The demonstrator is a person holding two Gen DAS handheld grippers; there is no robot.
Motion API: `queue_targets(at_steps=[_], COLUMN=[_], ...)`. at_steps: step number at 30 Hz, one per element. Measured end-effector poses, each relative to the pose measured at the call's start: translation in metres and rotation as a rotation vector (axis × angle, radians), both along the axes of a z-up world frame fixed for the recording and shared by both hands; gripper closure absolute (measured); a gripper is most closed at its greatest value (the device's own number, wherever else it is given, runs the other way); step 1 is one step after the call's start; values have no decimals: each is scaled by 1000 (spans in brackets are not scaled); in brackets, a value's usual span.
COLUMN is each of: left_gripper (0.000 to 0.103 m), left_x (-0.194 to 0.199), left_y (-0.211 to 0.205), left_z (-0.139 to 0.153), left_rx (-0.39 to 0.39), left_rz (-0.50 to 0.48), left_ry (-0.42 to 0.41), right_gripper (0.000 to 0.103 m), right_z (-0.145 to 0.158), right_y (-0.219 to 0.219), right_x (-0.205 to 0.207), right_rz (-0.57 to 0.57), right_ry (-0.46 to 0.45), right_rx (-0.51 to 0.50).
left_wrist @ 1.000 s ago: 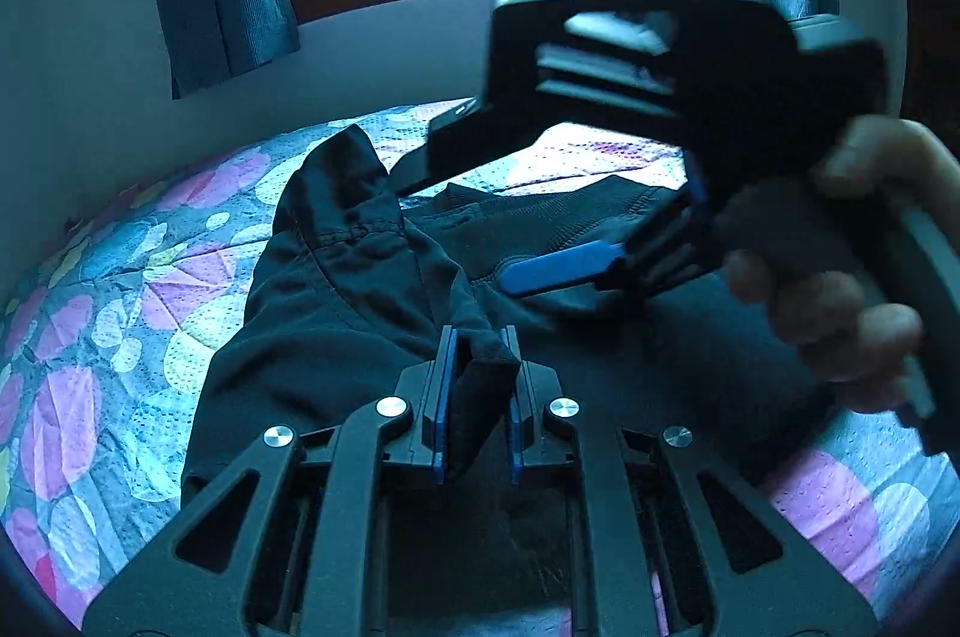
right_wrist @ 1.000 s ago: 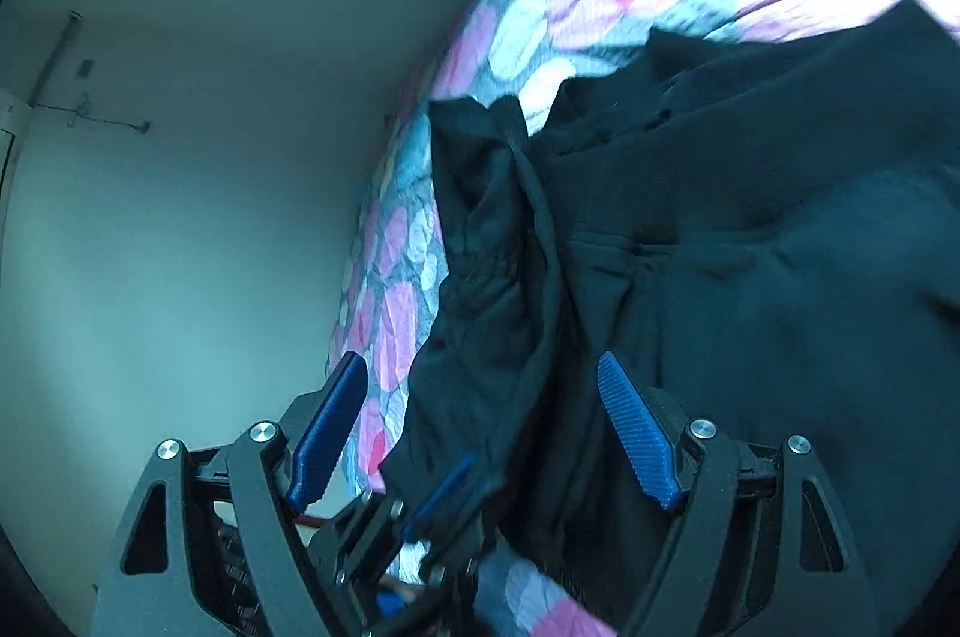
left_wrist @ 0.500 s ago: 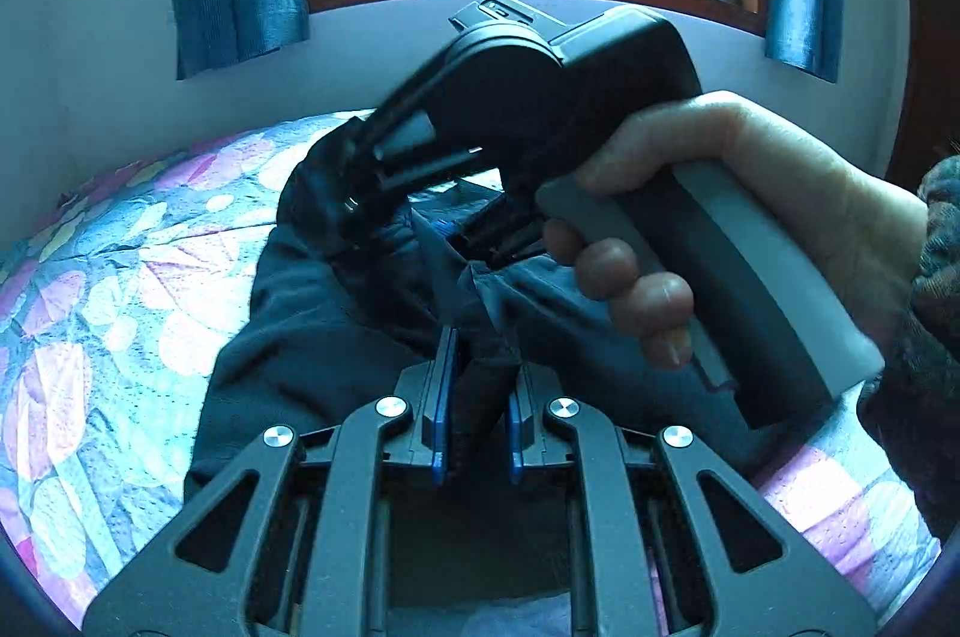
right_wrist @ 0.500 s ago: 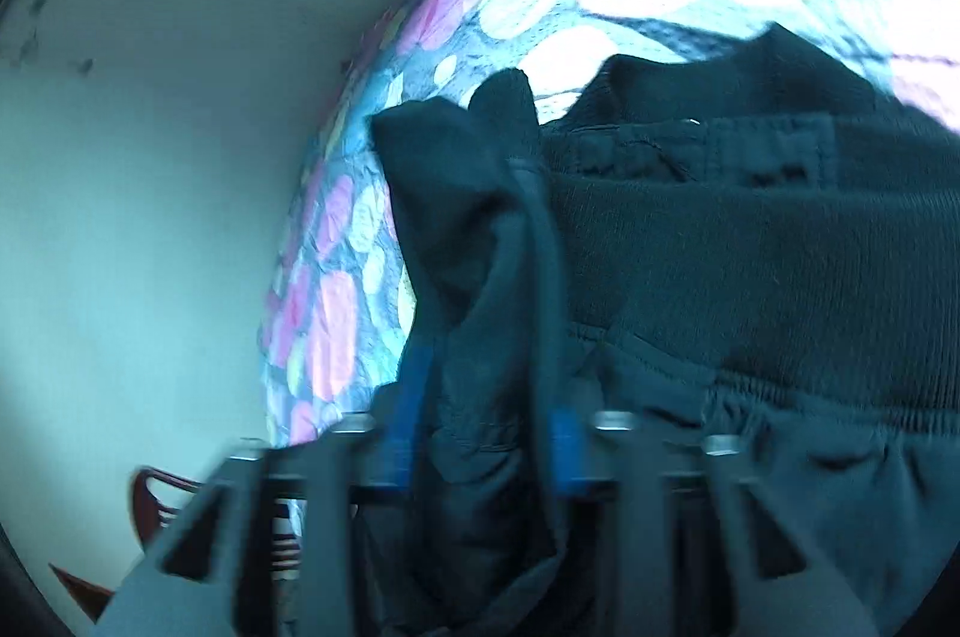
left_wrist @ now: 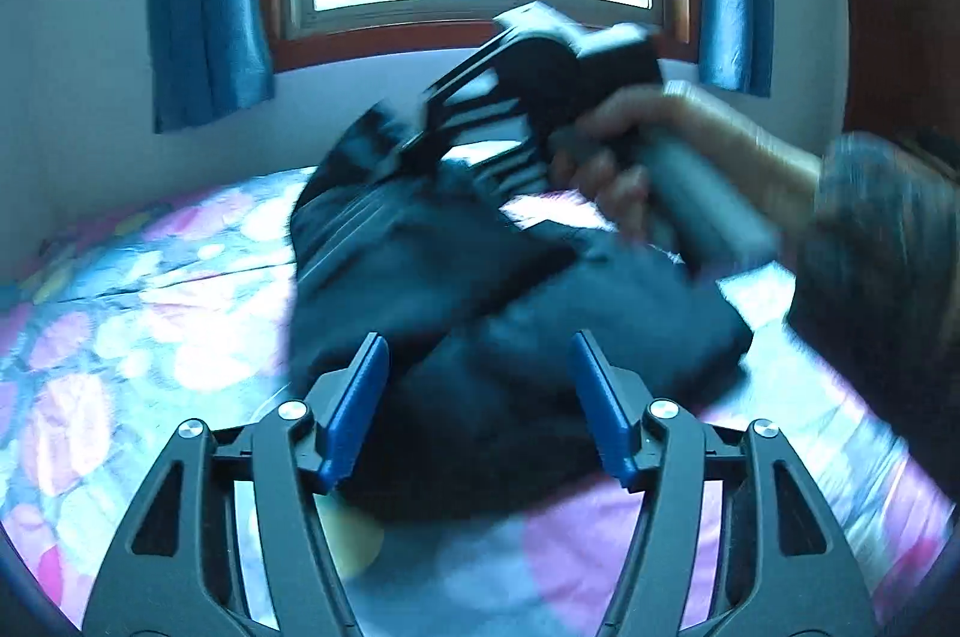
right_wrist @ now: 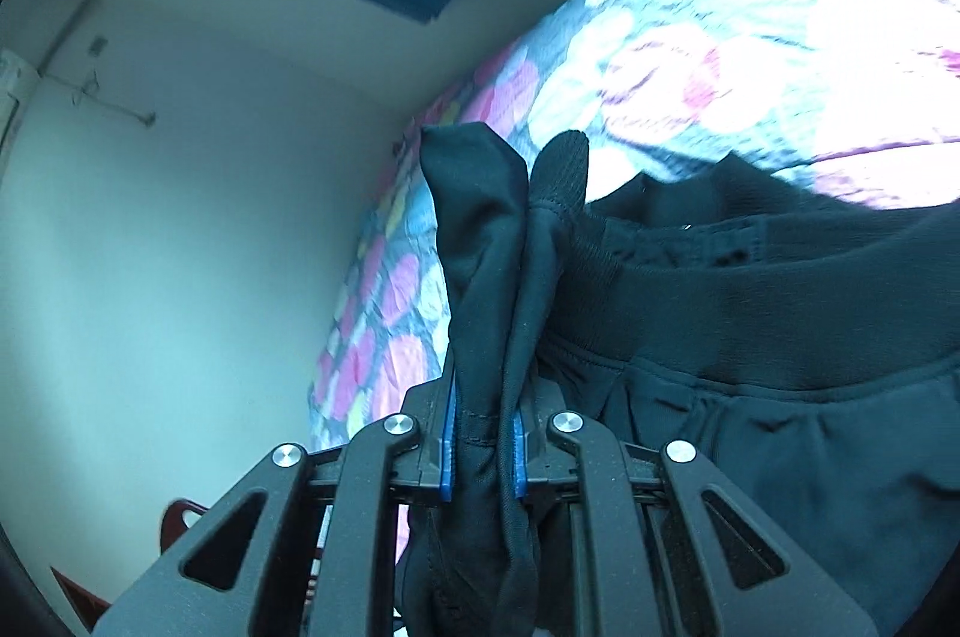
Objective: Fold small clothes
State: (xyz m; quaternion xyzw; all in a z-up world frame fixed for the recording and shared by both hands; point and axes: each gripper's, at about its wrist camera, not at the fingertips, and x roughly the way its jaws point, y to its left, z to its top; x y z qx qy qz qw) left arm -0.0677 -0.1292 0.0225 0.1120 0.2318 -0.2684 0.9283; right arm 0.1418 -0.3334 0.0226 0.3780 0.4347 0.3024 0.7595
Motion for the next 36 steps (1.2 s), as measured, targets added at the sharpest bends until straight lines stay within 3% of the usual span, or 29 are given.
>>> queue_targets(at_steps=[5, 8, 11, 15, 21, 24, 27, 32, 36], left_gripper=[34, 34, 33, 28, 28, 28, 28, 28, 28], left_x=[5, 19, 37, 50, 49, 55, 58, 60, 61], left_y=[2, 4, 12, 23, 22, 23, 28, 26, 26], left_z=[-24, -28, -32, -41, -43, -47, -49, -51, -51], left_rx=[90, 105, 100, 74, 98, 103, 92, 106, 109], left_rz=[101, 193, 263, 266, 270, 280, 287, 283, 279], left_ry=[12, 1, 46, 140, 155, 183, 205, 209, 208], right_gripper=[90, 90, 90, 90, 92, 83, 45, 37, 35], right_z=[4, 4, 3, -13, -62, -77, -79, -82, -76], right_y=[-17, -24, -43, -72, -100, -99, -95, -79, -61], right_x=[-18, -28, -36, -49, -66, -71, -82, -103, -94], right_rz=[-40, -60, -91, -147, -195, -161, -160, -140, -103], right_ry=[-14, -16, -18, 16, 109, 142, 136, 127, 144], right_rx=[16, 19, 14, 16, 74, 149, 197, 262, 223])
